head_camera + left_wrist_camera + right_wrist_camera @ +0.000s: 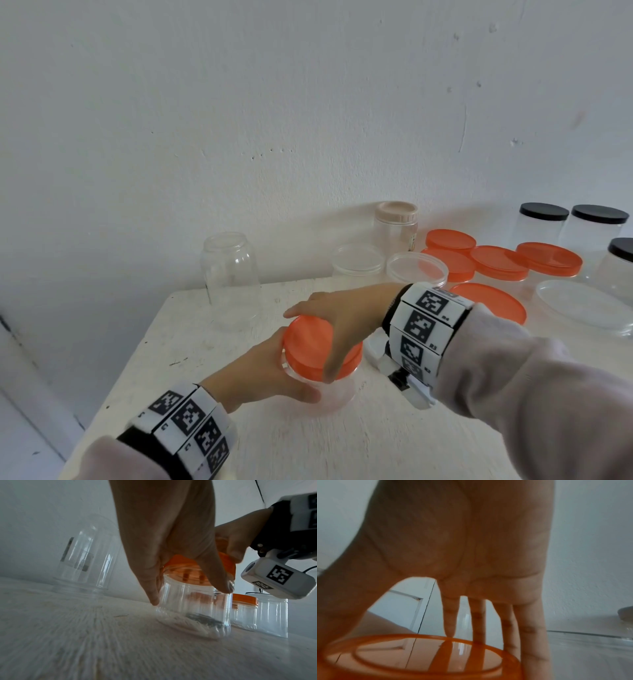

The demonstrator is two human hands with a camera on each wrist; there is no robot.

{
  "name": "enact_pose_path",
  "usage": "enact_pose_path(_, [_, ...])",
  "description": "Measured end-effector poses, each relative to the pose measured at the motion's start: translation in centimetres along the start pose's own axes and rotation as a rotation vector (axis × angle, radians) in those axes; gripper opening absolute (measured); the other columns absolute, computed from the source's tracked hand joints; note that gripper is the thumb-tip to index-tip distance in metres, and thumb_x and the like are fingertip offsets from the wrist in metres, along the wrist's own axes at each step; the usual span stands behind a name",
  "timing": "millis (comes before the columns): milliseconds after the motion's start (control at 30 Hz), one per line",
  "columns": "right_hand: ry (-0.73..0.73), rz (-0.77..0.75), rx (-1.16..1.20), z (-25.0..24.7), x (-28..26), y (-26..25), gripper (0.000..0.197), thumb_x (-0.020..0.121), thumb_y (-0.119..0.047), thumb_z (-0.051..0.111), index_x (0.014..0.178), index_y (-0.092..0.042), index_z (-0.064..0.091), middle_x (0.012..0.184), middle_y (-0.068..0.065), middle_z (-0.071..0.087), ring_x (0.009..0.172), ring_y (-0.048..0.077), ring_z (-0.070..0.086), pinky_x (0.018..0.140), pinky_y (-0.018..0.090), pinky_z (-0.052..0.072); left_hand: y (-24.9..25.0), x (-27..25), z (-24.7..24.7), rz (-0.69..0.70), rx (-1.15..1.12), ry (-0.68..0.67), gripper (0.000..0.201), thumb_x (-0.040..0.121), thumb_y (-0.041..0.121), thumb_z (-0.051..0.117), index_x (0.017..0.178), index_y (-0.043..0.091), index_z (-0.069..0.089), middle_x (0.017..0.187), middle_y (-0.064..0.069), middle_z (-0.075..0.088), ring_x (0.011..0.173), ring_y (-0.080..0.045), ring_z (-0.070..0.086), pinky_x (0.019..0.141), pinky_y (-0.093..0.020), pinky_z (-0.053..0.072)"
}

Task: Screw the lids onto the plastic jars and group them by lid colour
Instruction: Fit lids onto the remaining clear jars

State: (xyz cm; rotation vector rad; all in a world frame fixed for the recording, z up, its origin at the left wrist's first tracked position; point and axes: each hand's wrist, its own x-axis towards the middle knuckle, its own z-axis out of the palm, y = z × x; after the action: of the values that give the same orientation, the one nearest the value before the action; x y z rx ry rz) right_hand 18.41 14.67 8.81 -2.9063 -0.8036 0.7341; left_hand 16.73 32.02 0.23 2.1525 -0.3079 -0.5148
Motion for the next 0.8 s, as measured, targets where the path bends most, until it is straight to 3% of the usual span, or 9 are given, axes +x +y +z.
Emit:
enact_pose_path(100, [0.053,0.077,-0.025,0.6,0.3,0.1,0.099,0.063,-0.074,0.069,0.145,-0.044,0.022,0.137,-0.011,0.033,0.118,0.019,0.047,0.094,0.044,0.043,-0.2,0.2,0.2,0.003,-0.006,0.027,0.100,0.056,0.030,0.093,0.137,0.035,0.033,0.129,0.016,0.052,0.119,-0.008,0.051,0.102,-0.031,0.045])
enact_pose_path(200, [0.101,0.172,-0.009,1.3,0.5,-0.2,0.103,0.060,-0.088,0.056,0.143,-0.034,0.029,0.131,-0.005,0.036,0.071,0.010,0.046,0.074,0.038,0.044,-0.4,0.5,0.5,0.015,-0.004,0.068,0.098,0.054,0.035,0.093,0.134,0.035,0.037,0.123,0.016,0.056,0.113,-0.003,0.052,0.092,-0.025,0.046])
enact_pose_path(233, [0.093,0.197,-0.015,1.4,0.6,-0.2,0.106,0.059,-0.090,0.054,0.144,-0.033,0.028,0.133,-0.004,0.036,0.072,0.010,0.047,0.074,0.038,0.043,-0.5,0.5,0.7,0.022,0.007,0.073,0.098,0.054,0.036,0.093,0.134,0.035,0.037,0.121,0.017,0.056,0.112,-0.002,0.052,0.089,-0.022,0.046])
enact_pose_path(300, [0.045,0.205,-0.043,1.3,0.6,0.1,0.109,0.058,-0.088,0.056,0.147,-0.038,0.019,0.144,-0.004,0.029,0.106,0.022,0.053,0.089,0.045,0.043,-0.5,0.7,0.9,0.028,0.007,0.070,0.099,0.055,0.036,0.092,0.135,0.035,0.035,0.122,0.018,0.054,0.113,-0.003,0.052,0.090,-0.021,0.045])
enact_pose_path(367, [-0.001,0.150,-0.043,0.7,0.3,0.2,0.106,0.061,-0.077,0.066,0.147,-0.048,0.010,0.150,-0.009,0.021,0.133,0.025,0.035,0.101,0.050,0.037,-0.4,0.9,1.2,0.030,0.004,0.065,0.099,0.056,0.036,0.092,0.136,0.035,0.032,0.124,0.018,0.052,0.115,-0.004,0.051,0.092,-0.021,0.044])
enact_pose_path(500, [-0.011,0.096,-0.022,0.2,0.1,0.6,0.093,0.067,-0.065,0.071,0.143,-0.053,0.018,0.143,-0.013,0.028,0.129,0.023,0.038,0.099,0.047,0.040,-0.3,1.0,1.5,0.033,0.011,0.075,0.099,0.058,0.035,0.091,0.137,0.035,0.031,0.129,0.016,0.050,0.120,-0.008,0.049,0.099,-0.025,0.043])
enact_pose_path(667, [0.100,0.211,-0.019,1.5,0.5,0.5,0.101,0.063,-0.089,0.050,0.145,-0.034,0.028,0.135,-0.003,0.038,0.079,0.014,0.047,0.073,0.037,0.042,-0.4,1.0,1.5,0.046,0.010,0.091,0.095,0.058,0.034,0.091,0.135,0.034,0.035,0.120,0.017,0.055,0.109,-0.001,0.052,0.082,-0.013,0.043])
enact_pose_path(733, [0.091,0.232,-0.034,1.6,0.5,0.7,0.106,0.061,-0.090,0.050,0.146,-0.032,0.026,0.140,-0.002,0.035,0.106,0.022,0.050,0.081,0.039,0.042,-0.4,0.9,1.6,0.046,0.012,0.096,0.096,0.058,0.035,0.091,0.135,0.034,0.034,0.121,0.017,0.054,0.110,-0.001,0.052,0.085,-0.016,0.044])
enact_pose_path(800, [0.056,0.183,-0.030,1.5,0.4,0.8,0.105,0.063,-0.081,0.060,0.148,-0.039,0.016,0.147,-0.006,0.027,0.130,0.024,0.036,0.095,0.047,0.039,-0.3,1.0,1.6,0.041,0.012,0.094,0.098,0.058,0.035,0.091,0.136,0.034,0.032,0.126,0.016,0.052,0.115,-0.006,0.051,0.093,-0.022,0.044])
